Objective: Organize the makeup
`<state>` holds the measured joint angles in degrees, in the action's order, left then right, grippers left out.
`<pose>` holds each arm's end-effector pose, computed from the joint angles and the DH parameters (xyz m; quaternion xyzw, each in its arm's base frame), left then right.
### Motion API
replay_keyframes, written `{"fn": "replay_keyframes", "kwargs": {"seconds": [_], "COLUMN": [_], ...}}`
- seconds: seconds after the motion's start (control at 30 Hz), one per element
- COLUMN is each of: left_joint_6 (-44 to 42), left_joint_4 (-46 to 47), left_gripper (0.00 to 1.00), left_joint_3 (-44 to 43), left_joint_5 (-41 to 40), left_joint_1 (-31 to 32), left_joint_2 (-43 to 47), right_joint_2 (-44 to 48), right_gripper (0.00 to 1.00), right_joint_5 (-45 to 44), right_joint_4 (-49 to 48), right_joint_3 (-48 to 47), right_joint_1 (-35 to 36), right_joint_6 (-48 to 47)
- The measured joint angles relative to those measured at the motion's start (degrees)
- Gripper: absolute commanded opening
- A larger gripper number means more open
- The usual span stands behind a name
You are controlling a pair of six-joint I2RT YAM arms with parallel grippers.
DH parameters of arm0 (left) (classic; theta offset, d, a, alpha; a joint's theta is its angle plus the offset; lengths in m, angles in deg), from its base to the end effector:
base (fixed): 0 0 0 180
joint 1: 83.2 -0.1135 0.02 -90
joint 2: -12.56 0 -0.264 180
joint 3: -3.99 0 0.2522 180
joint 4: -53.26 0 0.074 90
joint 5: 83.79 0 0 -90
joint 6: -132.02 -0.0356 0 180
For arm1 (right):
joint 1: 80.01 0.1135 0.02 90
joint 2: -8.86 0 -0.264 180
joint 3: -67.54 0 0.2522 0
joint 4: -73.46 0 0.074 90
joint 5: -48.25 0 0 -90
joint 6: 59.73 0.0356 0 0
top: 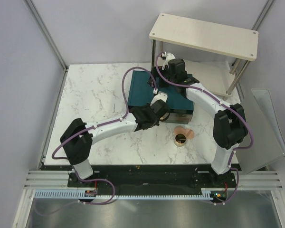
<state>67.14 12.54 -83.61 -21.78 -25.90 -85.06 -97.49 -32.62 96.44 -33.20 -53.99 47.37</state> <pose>0.2140 -0.3024 0.2497 0.1752 0.9006 -0.0434 0.3953 0.3940 0.1986 0.2899 -0.1072 0.8513 0.2507 0.4482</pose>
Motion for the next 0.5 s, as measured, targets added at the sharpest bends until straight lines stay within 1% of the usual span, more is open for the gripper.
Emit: {"fn": "replay_keyframes", "kwargs": {"seconds": [0.23,0.37,0.5], "left_joint_6": [-4.8,-6.9,-8.2], "left_joint_4": [-0.9,-3.0,-3.4], "left_gripper": [0.02,0.02,0.02], "left_joint_3": [-7.1,-8.7,-9.1], "left_joint_5": [-6.1,-8.2,-8.3], "left_joint_1": [-0.3,0.1,0.1], "left_joint_2": [-6.7,-8.4,-8.7], "right_joint_2": [-0.4,-0.6,-0.6], "right_gripper": [0.92,0.92,0.92], "right_joint_5": [0.2,0.2,0.2], "right_joint_4": [0.0,0.0,0.0], "right_joint_3": [-0.5,-0.7,-0.7], "right_joint_1": [0.0,0.0,0.0], "right_joint_6": [0.0,0.1,0.1]}}
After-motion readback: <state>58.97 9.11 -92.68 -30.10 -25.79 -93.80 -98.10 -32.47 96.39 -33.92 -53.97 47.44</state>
